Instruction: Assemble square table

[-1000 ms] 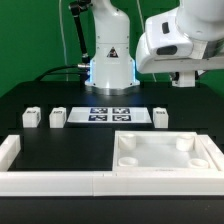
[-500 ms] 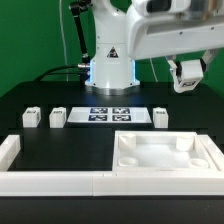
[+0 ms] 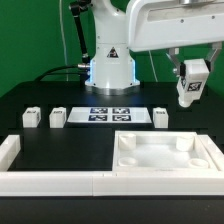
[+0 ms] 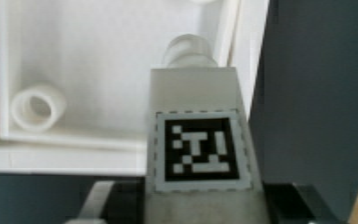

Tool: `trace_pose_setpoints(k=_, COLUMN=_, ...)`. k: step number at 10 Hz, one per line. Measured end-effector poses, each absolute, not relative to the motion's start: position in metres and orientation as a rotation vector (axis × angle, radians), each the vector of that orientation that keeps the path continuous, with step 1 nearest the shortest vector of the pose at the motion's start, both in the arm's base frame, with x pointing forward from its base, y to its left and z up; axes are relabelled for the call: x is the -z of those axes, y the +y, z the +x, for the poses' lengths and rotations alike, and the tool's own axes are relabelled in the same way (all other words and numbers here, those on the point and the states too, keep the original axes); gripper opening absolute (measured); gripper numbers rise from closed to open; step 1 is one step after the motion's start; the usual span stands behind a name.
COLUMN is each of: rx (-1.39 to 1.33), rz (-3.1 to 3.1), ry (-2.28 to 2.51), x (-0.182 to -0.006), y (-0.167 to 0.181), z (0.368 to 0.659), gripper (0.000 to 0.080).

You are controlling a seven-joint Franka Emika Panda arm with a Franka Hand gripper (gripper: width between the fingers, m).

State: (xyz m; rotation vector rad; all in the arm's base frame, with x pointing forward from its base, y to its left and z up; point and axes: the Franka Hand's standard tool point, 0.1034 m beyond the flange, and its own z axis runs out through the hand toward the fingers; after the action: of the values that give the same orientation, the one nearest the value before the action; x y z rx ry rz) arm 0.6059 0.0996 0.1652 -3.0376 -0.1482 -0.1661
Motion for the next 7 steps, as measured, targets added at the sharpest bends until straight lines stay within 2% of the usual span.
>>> trace_pose_setpoints(k=1, rx=0.328, rz=-3.025, ry=-0.143, x=-0.153, y=0.100, z=0.613, gripper=0.0291)
trace_pose_setpoints(k=3, rx=0.529, rz=-2.988, ry=-0.147, x=-0.142, y=0.110, z=0.636, gripper=0.0291)
trace_pose_setpoints(k=4, rx=0.778, rz=-2.929, ry=-0.147, x=-0.139, y=0.118, z=0.648, gripper=0.0291)
trace_pose_setpoints(k=5, rx=0.811, rz=-2.924, ry=-0.158, x=-0.131, y=0.119, z=0.644, gripper=0.0291)
trace_pose_setpoints(k=7, rx=0.805, rz=-2.926, ry=-0.158, x=-0.130, y=0.118, z=0.643, gripper=0.0291)
